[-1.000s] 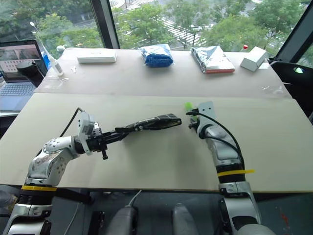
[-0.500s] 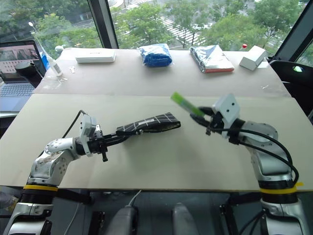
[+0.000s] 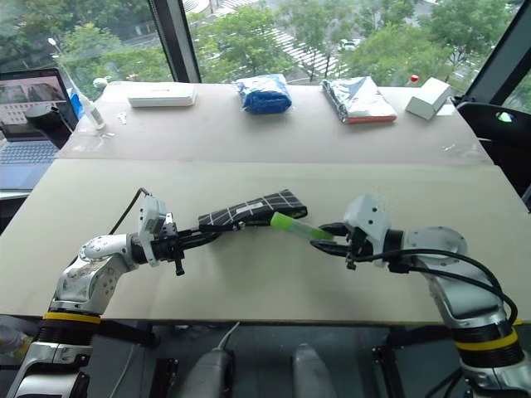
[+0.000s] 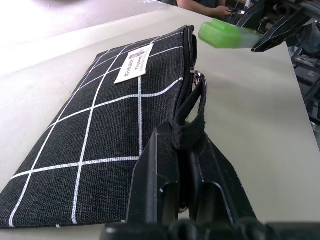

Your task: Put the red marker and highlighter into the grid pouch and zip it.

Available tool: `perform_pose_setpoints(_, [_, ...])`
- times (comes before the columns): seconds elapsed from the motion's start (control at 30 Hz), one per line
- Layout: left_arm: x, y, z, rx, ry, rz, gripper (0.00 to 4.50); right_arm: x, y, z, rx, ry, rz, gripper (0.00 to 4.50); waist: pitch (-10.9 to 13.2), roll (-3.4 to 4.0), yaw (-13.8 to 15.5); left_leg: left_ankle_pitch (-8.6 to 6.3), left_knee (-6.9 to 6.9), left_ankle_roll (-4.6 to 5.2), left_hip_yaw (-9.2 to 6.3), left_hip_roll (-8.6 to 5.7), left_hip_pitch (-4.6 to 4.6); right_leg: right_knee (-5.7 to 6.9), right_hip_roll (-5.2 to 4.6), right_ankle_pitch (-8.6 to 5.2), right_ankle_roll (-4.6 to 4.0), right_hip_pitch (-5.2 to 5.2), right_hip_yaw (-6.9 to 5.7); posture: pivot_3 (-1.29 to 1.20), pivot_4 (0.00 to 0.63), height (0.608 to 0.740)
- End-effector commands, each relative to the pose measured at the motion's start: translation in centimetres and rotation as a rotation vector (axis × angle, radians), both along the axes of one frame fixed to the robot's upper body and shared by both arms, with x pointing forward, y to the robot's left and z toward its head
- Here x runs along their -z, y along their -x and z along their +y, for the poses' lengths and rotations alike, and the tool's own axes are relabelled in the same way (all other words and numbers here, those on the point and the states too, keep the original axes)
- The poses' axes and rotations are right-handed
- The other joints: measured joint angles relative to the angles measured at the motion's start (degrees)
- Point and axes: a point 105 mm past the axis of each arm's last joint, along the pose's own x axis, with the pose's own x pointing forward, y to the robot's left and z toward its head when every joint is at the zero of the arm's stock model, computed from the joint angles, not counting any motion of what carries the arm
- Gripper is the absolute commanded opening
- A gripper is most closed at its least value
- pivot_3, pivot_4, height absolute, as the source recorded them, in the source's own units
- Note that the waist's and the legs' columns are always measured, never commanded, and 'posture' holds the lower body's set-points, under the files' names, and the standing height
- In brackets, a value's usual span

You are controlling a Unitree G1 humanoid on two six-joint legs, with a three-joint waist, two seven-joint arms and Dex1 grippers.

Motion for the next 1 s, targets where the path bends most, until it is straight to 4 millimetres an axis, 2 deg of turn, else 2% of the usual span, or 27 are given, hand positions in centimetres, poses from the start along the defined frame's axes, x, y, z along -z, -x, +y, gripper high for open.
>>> perform_pose_setpoints(0.03, [-1.0,-0.1,-0.2,0.017,-0.007,-0.049,0.00,-0.8,-0.4,0.2,-0.017,0.020,-0.056,1.05,0.0,0.00,0.1,0.00,0.00,0.00,0.00,0.00,0.00,0.00,0.00,0.00,0.00,0.00,0.00,0.00,0.150,0.740])
perform_pose_setpoints(0.2, [-1.0,0.0,-0.3,0.021,-0.010,-0.049,0.00,-0.3,-0.9,0.5,-0.031,0.047,-0.072,1.05,0.0,0.00,0.2,0.00,0.00,0.00,0.00,0.00,0.01,0.02,0.00,0.00,0.00,0.00,0.00,0.00,0.150,0.740])
perform_pose_setpoints(0.4, [-0.8,0.4,-0.5,0.045,-0.022,-0.039,0.00,0.3,-2.2,2.0,-0.096,0.149,-0.097,1.05,0.0,0.00,0.1,0.00,0.00,0.00,0.00,0.00,0.02,0.04,0.00,0.03,-0.06,-0.01,0.00,0.00,0.150,0.740])
perform_pose_setpoints(0.57, [-0.9,0.4,-0.7,0.052,-0.025,-0.037,0.00,0.1,-3.5,3.9,-0.132,0.222,-0.155,1.05,0.0,0.00,0.0,0.00,0.00,0.00,0.00,0.00,0.02,0.04,0.01,0.06,-0.10,-0.02,0.00,0.00,0.150,0.740])
perform_pose_setpoints(0.63, [-0.9,0.3,-0.7,0.054,-0.027,-0.037,0.00,-0.2,-3.7,5.0,-0.157,0.229,-0.185,1.05,0.0,0.00,0.1,0.00,-0.01,0.00,-0.02,0.00,0.00,0.04,0.01,0.07,-0.13,-0.02,-0.02,0.00,0.150,0.740])
perform_pose_setpoints(0.83, [-0.7,0.3,-0.2,0.056,-0.029,-0.033,0.00,-1.1,-3.2,10.2,-0.260,0.183,-0.301,1.05,0.0,0.00,0.0,0.00,-0.01,0.00,-0.03,0.01,0.01,0.08,0.01,0.12,-0.20,-0.04,-0.03,0.00,0.150,0.740])
perform_pose_setpoints(1.0, [-0.6,0.2,-0.1,0.061,-0.029,-0.030,0.00,-1.5,-3.7,13.0,-0.272,0.168,-0.394,1.05,0.0,0.00,0.0,0.00,0.00,0.00,-0.03,0.00,0.00,0.08,0.00,0.22,-0.38,-0.04,-0.04,0.00,0.150,0.740])
